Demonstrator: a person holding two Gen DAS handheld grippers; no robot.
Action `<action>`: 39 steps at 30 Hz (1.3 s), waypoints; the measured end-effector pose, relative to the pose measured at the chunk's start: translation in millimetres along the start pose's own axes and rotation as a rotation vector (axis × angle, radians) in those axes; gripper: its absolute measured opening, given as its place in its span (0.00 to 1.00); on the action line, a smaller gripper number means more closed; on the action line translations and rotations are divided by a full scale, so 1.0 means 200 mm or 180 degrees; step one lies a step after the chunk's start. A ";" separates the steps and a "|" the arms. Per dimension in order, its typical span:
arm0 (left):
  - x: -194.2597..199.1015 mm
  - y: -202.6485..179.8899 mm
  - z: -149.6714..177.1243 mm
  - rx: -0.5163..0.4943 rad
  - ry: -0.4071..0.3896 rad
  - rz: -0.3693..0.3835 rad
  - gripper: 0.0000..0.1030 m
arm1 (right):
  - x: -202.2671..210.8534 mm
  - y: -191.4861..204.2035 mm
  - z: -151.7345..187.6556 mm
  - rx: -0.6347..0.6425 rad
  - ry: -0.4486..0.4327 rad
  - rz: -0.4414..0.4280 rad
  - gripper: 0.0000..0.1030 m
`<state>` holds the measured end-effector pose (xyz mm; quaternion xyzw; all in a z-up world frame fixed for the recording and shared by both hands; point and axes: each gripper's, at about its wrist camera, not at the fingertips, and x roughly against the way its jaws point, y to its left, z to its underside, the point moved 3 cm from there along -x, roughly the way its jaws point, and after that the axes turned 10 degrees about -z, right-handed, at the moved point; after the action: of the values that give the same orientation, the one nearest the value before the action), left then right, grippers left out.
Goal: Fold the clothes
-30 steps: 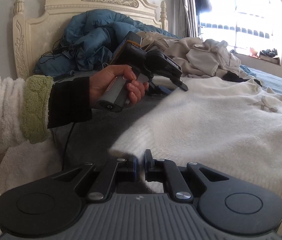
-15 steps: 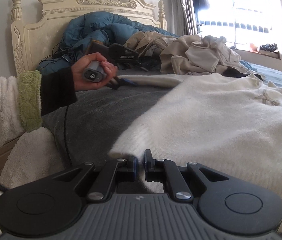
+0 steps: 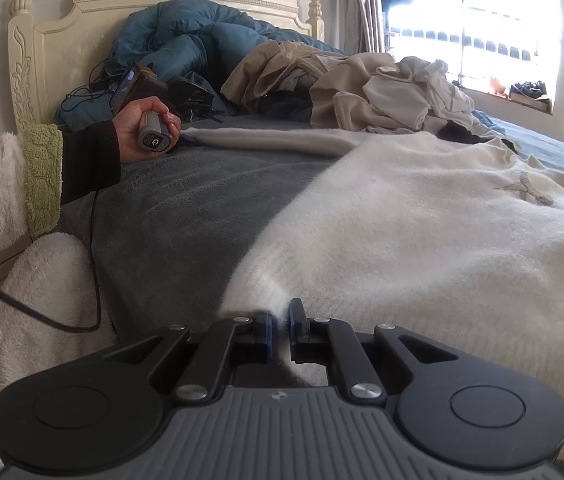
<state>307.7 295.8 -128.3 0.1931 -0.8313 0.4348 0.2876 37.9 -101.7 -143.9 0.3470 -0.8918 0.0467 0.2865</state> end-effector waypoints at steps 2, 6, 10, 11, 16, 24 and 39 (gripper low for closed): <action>-0.04 -0.02 -0.03 0.0002 -0.0071 -0.0039 0.14 | -0.01 0.00 0.00 0.0012 0.0047 0.0035 0.10; -0.04 -0.16 -0.18 -0.0114 -0.0295 0.0050 0.10 | -0.04 0.02 -0.01 0.0079 0.0147 0.0106 0.10; 0.11 -0.38 -0.40 -0.0280 -0.0740 0.0370 0.09 | -0.07 0.04 -0.03 0.0131 0.0232 0.0169 0.10; 0.14 -0.40 -0.45 -0.0278 -0.0811 0.0424 0.08 | -0.08 0.05 -0.04 0.0137 0.0250 0.0182 0.10; 0.07 -0.30 -0.53 -0.0317 -0.0950 0.0269 0.08 | -0.12 0.05 -0.03 0.0100 0.0334 0.0231 0.10; -0.33 0.11 -0.47 -0.0256 -0.0295 -0.0171 0.22 | -0.14 0.05 -0.03 0.0097 0.0405 0.0233 0.12; 0.35 -0.42 0.30 -0.2141 0.0142 0.0785 0.77 | -0.11 0.07 0.03 -0.0046 0.0211 0.0082 0.39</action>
<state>283.2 194.7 -58.9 -0.0237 -0.9384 0.1723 0.2985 38.3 -80.7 -159.6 0.3317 -0.8865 0.0554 0.3178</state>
